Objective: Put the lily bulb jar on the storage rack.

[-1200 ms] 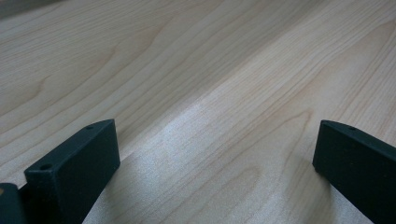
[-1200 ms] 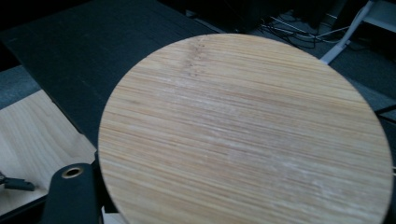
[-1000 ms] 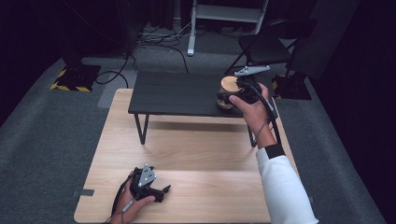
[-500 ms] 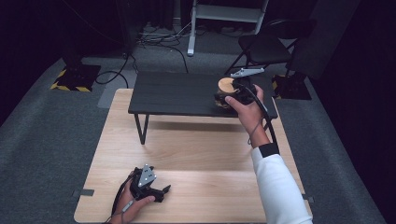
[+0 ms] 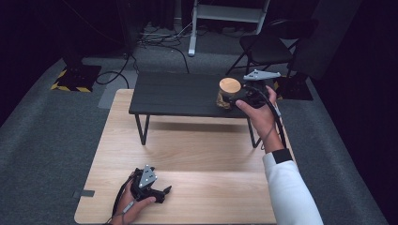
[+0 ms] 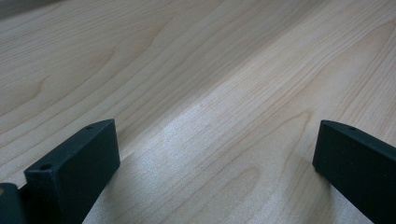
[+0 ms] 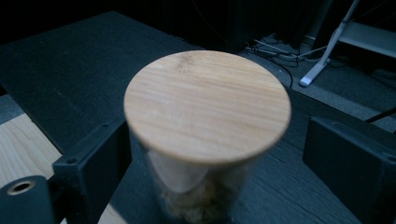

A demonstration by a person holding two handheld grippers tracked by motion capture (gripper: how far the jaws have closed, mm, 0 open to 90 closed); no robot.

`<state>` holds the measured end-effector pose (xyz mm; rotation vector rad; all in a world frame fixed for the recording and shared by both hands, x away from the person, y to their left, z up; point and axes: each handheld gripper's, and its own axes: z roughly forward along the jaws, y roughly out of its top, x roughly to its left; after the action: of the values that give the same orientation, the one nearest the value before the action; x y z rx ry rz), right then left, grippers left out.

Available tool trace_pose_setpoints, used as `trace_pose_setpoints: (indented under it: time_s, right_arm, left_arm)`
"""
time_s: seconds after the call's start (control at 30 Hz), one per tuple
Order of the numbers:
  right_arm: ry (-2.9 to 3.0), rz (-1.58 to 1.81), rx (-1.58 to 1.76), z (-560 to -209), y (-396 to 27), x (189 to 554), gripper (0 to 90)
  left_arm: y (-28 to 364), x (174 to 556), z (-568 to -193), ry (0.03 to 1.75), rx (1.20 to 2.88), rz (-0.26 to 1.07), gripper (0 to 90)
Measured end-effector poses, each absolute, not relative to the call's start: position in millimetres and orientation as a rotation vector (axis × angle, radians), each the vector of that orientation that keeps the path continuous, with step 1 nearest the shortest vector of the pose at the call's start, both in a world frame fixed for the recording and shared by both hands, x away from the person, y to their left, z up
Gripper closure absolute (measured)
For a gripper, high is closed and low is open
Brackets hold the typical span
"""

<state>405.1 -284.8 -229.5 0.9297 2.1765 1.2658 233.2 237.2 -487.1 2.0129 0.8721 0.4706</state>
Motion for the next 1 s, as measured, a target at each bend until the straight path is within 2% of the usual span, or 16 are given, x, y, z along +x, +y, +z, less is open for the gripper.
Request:
trace_pose_setpoints:
  time_s: [0.37,0.67,1.0]
  right_arm:
    - [2.087,1.332,0.833,-251,-330,348,6.0]
    - [2.027,1.341,0.805,-292,-358,296,5.9]
    - [2.034,1.336,0.870,-334,-379,264,5.9]
  left_arm:
    - [237,233,-487,0.872,2.013,0.471,0.5]
    - [237,233,-487,0.872,2.014,0.470,0.5]
    - [237,233,-487,0.872,2.014,0.470,0.5]
